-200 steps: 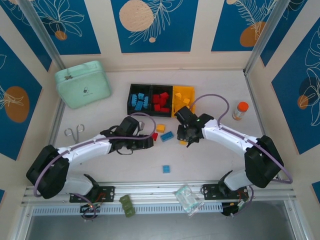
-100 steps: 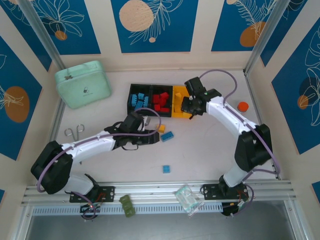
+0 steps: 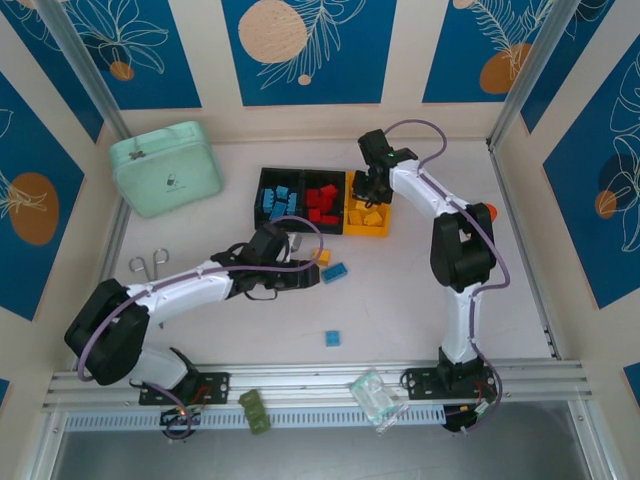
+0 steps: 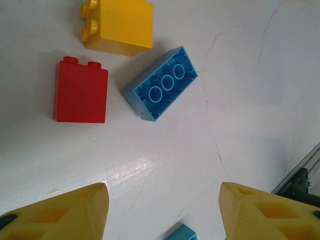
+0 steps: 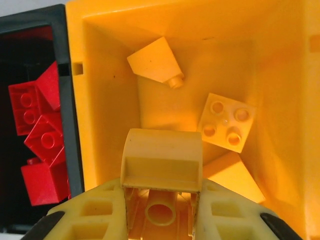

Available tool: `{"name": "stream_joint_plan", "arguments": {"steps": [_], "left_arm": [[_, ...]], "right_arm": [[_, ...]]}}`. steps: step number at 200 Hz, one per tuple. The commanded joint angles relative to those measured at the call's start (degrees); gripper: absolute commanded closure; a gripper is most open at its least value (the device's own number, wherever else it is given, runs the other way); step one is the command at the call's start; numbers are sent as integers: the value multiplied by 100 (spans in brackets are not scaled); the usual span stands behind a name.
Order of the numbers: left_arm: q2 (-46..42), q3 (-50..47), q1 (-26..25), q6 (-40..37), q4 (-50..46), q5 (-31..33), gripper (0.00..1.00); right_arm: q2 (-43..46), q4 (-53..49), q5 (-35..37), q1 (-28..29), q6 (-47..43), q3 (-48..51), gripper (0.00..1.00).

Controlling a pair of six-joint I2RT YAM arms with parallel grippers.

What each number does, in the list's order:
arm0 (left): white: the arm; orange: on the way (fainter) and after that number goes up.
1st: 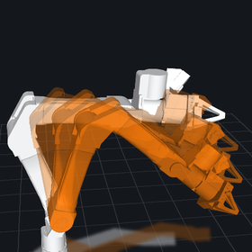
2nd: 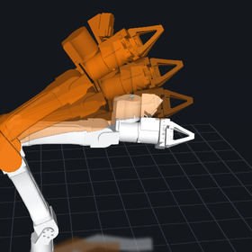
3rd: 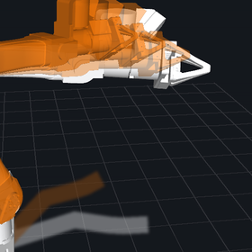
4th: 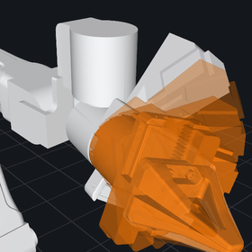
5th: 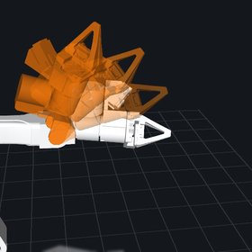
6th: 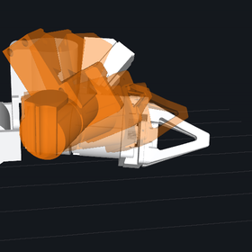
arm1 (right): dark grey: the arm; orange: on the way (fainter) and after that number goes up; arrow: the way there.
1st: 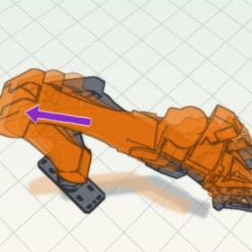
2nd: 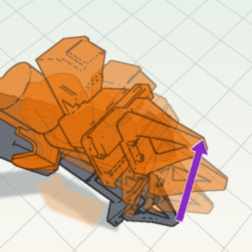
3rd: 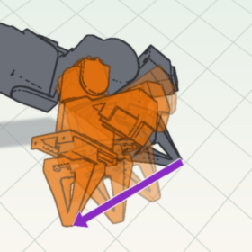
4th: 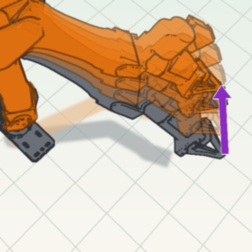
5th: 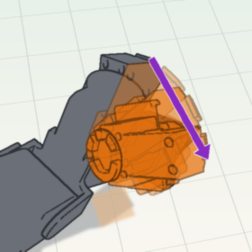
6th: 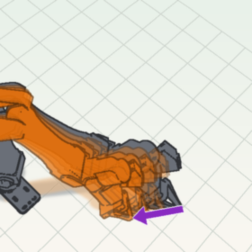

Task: Sort the legos into containers by color
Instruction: Place the lego in the container.

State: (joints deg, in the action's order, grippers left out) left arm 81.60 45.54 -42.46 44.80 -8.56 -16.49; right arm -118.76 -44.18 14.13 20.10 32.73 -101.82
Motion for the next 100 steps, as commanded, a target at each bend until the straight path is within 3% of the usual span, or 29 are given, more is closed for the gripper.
{"name": "stream_joint_plan", "arguments": {"steps": [1, 56, 100], "left_arm": [[65, 105, -49, 64, -60, -47, 40], [144, 69, -51, 107, -50, -47, 40], [128, 60, -51, 121, -55, -38, 40]], "right_arm": [[-253, -227, -104, -49, -117, -329, 77], [-712, -359, -42, -72, -120, -780, 72], [-669, -425, 31, -56, -91, -871, 58]]}}
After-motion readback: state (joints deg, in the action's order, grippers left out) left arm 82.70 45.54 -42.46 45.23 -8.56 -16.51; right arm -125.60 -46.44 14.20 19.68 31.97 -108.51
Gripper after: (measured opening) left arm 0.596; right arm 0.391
